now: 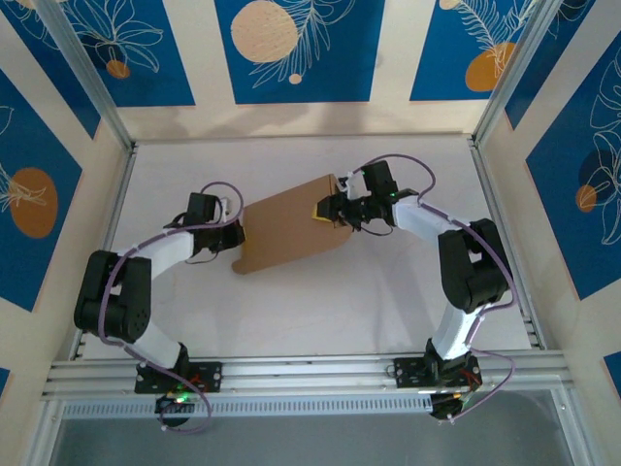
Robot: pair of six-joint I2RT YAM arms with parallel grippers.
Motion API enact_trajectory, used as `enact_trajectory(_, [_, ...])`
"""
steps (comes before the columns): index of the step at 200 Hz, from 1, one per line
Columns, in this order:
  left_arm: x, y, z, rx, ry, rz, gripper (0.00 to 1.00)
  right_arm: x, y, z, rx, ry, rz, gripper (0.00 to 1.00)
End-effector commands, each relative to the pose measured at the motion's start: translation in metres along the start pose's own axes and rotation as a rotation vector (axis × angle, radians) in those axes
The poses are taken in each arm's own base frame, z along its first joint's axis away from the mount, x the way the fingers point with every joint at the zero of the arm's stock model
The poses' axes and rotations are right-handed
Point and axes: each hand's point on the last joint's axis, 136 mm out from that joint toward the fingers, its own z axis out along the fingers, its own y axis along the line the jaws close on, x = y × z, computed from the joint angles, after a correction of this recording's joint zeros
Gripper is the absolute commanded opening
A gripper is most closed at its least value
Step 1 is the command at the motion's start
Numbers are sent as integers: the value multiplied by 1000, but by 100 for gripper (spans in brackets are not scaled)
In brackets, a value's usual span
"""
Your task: Fold the paper box
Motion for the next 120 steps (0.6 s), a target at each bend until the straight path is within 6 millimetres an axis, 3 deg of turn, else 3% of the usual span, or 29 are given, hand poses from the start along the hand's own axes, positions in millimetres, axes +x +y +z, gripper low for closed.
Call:
enact_trajectory(1, [39, 17, 0, -84, 140, 7, 7, 3, 3, -1, -30, 10, 20, 43])
enact_trajectory(31, [16, 15, -25, -147, 53, 72, 36, 1, 1, -5, -20, 3, 62, 34])
enact_trajectory(51, [-10, 0, -54, -175, -63, 204, 47, -1, 1, -10, -35, -4, 116, 32])
enact_trajectory(75, [-25, -54, -82, -215, -216, 652, 56, -1, 6, -12, -76, 14, 198, 30])
enact_trajectory(101, [-9, -122, -98, -199, -318, 1130, 69, -3, 10, -17, -115, 28, 288, 28])
enact_trajectory(120, [7, -148, -105, -161, -348, 1335, 80, -6, 12, -23, -156, 19, 335, 28])
